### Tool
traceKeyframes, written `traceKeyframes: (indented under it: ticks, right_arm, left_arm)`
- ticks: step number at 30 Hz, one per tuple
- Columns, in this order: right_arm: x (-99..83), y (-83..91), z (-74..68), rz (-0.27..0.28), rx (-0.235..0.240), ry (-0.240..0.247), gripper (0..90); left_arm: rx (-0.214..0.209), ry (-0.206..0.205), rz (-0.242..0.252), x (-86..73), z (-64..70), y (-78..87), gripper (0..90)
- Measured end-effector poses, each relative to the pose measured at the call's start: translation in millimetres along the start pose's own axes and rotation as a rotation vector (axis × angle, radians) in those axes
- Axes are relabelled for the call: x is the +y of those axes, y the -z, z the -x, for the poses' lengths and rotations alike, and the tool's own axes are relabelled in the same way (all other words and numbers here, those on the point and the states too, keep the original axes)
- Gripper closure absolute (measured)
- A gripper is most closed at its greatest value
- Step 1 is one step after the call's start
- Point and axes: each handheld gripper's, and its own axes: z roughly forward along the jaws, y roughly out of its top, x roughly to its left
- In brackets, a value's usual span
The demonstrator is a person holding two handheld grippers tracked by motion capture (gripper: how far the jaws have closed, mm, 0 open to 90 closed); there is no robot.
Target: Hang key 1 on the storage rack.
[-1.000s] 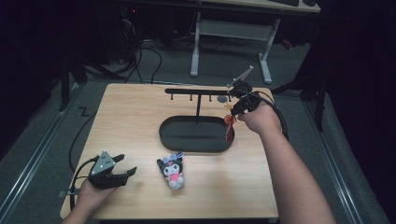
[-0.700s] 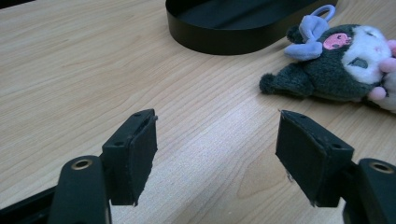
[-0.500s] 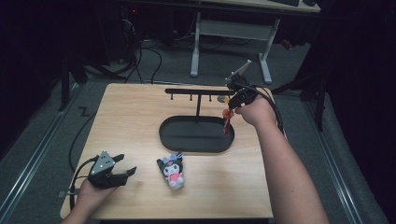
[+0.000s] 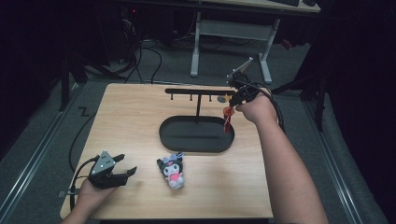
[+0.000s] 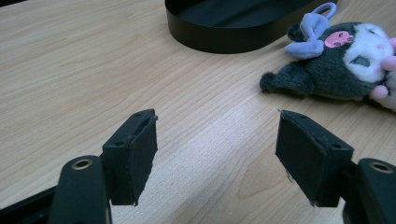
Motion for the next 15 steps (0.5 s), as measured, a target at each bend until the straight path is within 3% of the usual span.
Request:
traceKeyframes:
  ticks: [15]
  right_arm:
    - [-0.4,-10.4,8.2,0.01,-0.032,-0.011,85.6]
  left_arm:
    - [0.001,-0.002,-0.007,-0.8,-0.9,0.1,29.5]
